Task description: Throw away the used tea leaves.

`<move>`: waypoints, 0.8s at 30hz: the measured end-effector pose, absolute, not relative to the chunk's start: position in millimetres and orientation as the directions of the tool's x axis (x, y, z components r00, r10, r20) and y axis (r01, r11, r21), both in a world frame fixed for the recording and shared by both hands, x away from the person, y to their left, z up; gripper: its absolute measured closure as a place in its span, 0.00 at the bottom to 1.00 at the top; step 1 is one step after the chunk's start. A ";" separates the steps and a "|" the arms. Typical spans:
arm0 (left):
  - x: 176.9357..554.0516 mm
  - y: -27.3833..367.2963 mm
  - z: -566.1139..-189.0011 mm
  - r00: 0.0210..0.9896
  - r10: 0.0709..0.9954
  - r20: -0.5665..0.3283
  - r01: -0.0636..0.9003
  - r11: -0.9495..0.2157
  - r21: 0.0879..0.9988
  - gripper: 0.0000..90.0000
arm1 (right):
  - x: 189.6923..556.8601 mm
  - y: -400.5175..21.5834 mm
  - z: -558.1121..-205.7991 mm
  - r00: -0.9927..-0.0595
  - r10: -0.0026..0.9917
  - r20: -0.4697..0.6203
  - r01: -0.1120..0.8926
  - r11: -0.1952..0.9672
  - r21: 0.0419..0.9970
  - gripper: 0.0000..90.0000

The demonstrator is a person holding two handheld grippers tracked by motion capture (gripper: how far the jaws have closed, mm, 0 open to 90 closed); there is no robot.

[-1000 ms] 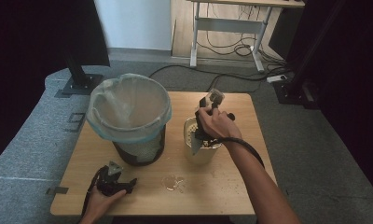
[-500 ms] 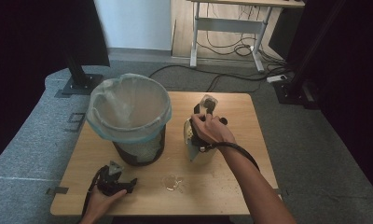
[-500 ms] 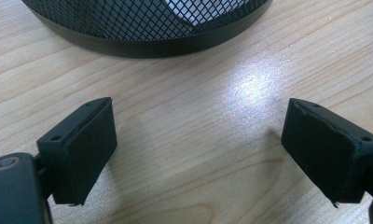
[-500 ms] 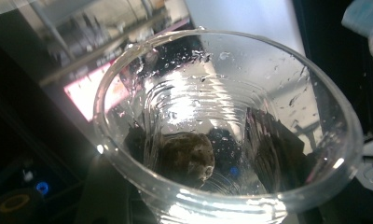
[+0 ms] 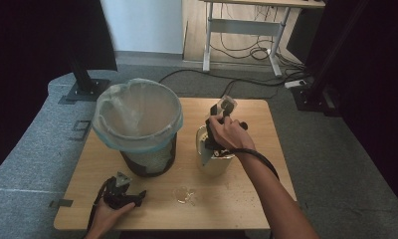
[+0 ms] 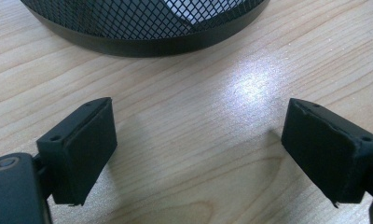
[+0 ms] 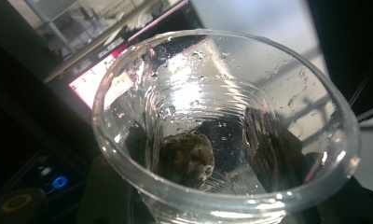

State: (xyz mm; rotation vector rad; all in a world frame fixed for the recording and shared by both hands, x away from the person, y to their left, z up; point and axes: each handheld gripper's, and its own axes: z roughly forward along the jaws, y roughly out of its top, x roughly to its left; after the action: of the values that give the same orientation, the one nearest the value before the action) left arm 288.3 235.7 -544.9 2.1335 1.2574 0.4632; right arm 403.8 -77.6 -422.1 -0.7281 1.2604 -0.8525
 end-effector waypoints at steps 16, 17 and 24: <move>287.0 235.4 -544.5 0.491 0.871 -0.009 0.660 -0.365 0.656 0.11 | 391.0 -79.5 -436.7 0.104 -0.891 -0.442 0.056 0.449 -0.892 0.55; 287.3 235.4 -544.4 0.492 0.871 -0.009 0.660 -0.366 0.656 0.10 | 389.4 -83.0 -435.0 0.112 -0.887 -0.448 0.047 0.455 -0.889 0.56; 286.7 235.3 -544.4 0.498 0.867 -0.009 0.659 -0.372 0.654 0.10 | 389.5 -82.4 -439.9 0.123 -0.874 -0.471 0.092 0.483 -0.871 0.57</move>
State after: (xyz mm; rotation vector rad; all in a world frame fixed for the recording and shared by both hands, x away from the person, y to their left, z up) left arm 286.7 235.3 -544.4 2.1469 1.2469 0.4533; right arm 389.5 -82.4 -439.9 -0.8008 1.2491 -0.8263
